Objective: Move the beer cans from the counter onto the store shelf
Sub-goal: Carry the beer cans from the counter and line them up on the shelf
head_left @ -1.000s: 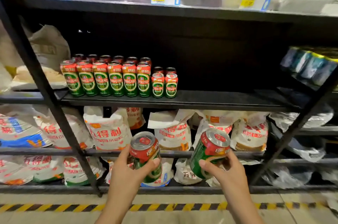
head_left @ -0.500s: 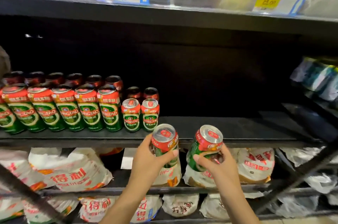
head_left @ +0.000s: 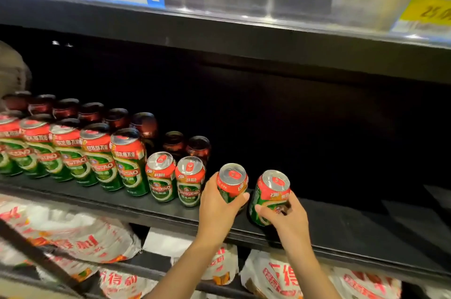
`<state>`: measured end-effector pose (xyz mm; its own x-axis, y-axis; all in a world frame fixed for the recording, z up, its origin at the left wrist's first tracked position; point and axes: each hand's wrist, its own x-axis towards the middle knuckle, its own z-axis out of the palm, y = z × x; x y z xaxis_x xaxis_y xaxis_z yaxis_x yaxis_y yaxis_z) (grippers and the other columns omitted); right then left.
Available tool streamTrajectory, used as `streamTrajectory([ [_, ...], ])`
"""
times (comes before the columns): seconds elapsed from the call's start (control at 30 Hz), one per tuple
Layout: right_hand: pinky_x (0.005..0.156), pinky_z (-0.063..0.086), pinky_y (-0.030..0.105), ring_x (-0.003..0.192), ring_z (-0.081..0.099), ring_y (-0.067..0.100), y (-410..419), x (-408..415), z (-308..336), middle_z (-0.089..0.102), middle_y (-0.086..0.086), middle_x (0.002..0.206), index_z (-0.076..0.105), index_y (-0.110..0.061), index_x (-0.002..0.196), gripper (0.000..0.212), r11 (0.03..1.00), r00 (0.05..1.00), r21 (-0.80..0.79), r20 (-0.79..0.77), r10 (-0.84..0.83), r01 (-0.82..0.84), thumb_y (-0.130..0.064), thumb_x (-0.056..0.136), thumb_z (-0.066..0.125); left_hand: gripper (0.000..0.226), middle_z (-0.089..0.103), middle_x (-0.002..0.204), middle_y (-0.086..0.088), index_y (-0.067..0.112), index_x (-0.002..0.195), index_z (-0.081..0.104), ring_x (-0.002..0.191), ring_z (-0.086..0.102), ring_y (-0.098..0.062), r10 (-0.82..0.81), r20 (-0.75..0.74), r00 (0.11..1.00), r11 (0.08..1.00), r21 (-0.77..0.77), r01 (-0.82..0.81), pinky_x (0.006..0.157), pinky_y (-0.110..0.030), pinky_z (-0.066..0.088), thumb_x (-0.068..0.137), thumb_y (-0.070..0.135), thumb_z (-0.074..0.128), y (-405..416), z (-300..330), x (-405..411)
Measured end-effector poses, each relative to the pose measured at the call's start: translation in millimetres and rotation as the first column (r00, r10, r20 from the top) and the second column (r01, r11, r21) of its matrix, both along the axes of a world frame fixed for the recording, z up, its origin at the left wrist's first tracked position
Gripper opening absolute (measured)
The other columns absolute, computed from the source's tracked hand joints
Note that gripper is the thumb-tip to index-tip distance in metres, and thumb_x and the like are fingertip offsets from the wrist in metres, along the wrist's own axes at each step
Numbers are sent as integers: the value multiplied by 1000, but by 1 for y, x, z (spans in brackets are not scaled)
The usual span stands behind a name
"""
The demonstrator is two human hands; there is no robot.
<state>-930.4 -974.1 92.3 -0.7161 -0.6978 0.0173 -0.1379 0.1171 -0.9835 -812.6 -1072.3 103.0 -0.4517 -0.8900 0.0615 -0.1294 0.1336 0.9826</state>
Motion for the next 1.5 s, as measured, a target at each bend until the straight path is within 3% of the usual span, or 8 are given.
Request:
streamTrajectory([
  [0.17, 65, 47, 4, 87, 62, -6, -24, -16, -6, 66, -4, 104, 56, -18, 116, 54, 1000, 1000, 3, -9, 15, -15, -10, 69, 80, 43, 63, 102, 8, 28, 105, 52, 95, 60, -2, 63, 22, 998, 998, -10, -62, 83, -24, 50, 71, 31, 78, -22, -9, -22],
  [0.4, 65, 50, 11, 80, 66, 1, -48, -31, -12, 70, -1, 93, 62, -21, 99, 38, 1000, 999, -3, -31, -21, 21, -10, 68, 81, 56, 58, 105, 1, 23, 106, 39, 98, 57, -17, 151, 49, 987, 987, 49, -153, 86, -33, 48, 68, 34, 80, -40, -17, -42],
  [0.6, 69, 50, 14, 88, 65, 5, -65, -37, -14, 68, -2, 97, 57, -22, 108, 51, 997, 998, -59, -28, -53, 52, -8, 66, 82, 35, 60, 89, 8, 31, 94, 50, 87, 60, -7, 80, 52, 995, 996, -37, -78, 74, -19, 48, 71, 30, 76, -53, -20, -44],
  [0.8, 68, 48, 5, 89, 63, -2, -77, -38, -22, 64, -6, 102, 53, -22, 113, 58, 995, 997, -90, -59, -38, 33, -7, 65, 83, 52, 44, 101, -5, 5, 112, 44, 101, 49, -21, 157, 134, 979, 987, -63, -149, 91, -31, 43, 78, 32, 72, -45, -30, -50],
  [0.93, 74, 48, 7, 98, 61, 2, -74, -41, -30, 63, -7, 109, 49, -21, 121, 62, 998, 995, -62, -99, 11, -17, -12, 69, 81, 44, 40, 102, -4, 10, 102, 38, 99, 44, -22, 205, 98, 974, 973, -126, -192, 92, -42, 44, 81, 38, 65, -32, -44, -54],
  [1.07, 76, 44, 2, 100, 55, -15, -68, -43, -38, 57, -18, 113, 42, -25, 125, 63, 995, 984, -8, -151, 93, -95, -5, 75, 74, 66, 37, 122, -8, 7, 127, 34, 116, 40, -23, 219, 93, 971, 963, -180, -200, 100, -43, 41, 85, 56, 45, -23, -59, -54],
  [1.23, 80, 44, 3, 104, 54, -13, -66, -47, -46, 57, -20, 115, 43, -28, 126, 64, 997, 978, 29, -195, 73, -69, -13, 74, 77, 69, 39, 129, -18, -3, 130, 33, 122, 41, -34, 258, 154, 954, 959, -163, -233, 100, -49, 41, 83, 35, 66, -30, -64, -58],
  [1.5, 82, 47, 9, 104, 58, -4, -68, -51, -52, 61, -15, 114, 47, -23, 126, 64, 998, 977, 42, -206, 47, -40, -19, 71, 80, 65, 42, 135, -17, 3, 141, 24, 127, 40, -28, 276, 100, 956, 953, -161, -258, 104, -45, 40, 90, 25, 58, -28, -70, -55],
])
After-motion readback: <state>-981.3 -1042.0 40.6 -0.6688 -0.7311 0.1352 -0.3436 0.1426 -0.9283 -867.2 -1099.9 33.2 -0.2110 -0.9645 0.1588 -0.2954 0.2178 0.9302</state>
